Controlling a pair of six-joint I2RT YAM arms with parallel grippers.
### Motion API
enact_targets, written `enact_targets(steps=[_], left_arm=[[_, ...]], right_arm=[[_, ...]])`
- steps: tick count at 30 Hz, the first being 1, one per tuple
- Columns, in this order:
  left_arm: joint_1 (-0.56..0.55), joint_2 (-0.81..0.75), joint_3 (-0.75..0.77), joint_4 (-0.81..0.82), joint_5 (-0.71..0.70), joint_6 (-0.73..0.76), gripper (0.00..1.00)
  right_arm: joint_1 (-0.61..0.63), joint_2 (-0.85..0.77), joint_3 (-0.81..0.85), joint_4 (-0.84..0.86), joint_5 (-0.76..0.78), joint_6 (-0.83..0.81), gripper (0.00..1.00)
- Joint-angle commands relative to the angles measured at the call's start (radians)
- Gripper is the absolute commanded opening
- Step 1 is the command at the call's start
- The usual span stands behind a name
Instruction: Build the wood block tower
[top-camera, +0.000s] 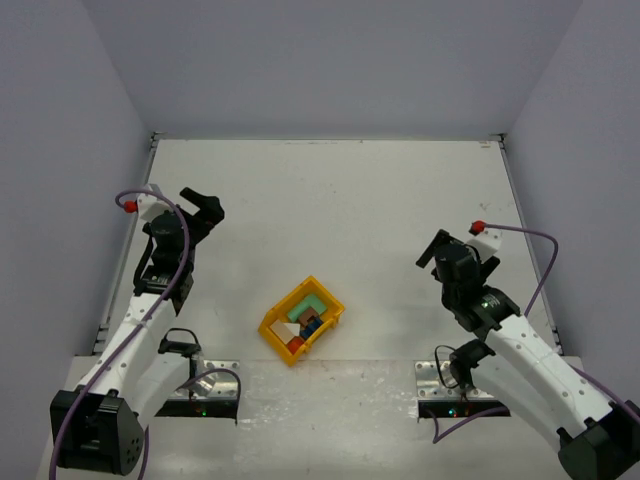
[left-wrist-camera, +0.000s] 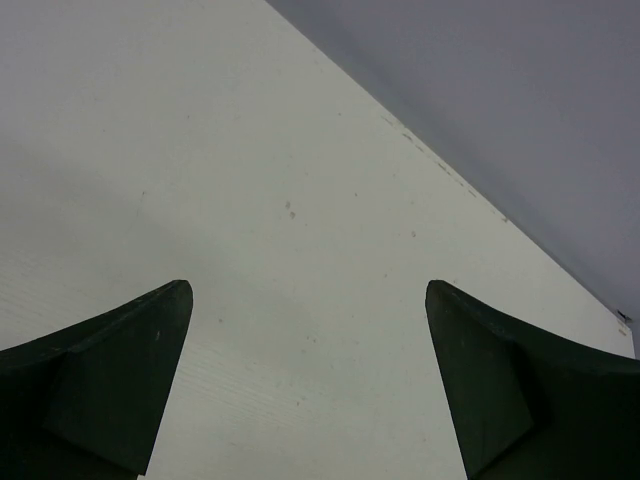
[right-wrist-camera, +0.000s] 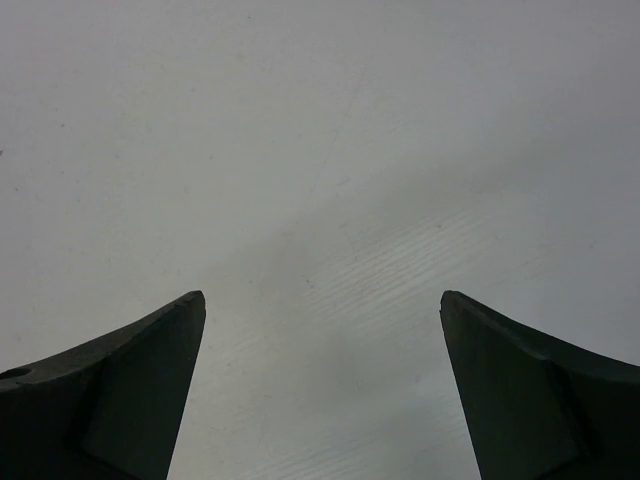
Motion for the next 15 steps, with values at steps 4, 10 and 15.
enact_targets(steps=[4,10,15], left_arm=[[0.007,0.003,0.014,0.045,0.001,0.012,1.00],[0.007,0.013,0.017,0.045,0.012,0.014,1.00],[0.007,0.027,0.018,0.061,0.042,0.017,1.00]], right_arm=[[0.002,-0.025,-0.007,0.074,-0.004,-0.034,0.99],[0.001,-0.052,-0.057,0.164,-0.073,-0.117,0.99],[0.002,-0.063,-0.106,0.372,-0.424,-0.333,0.99]])
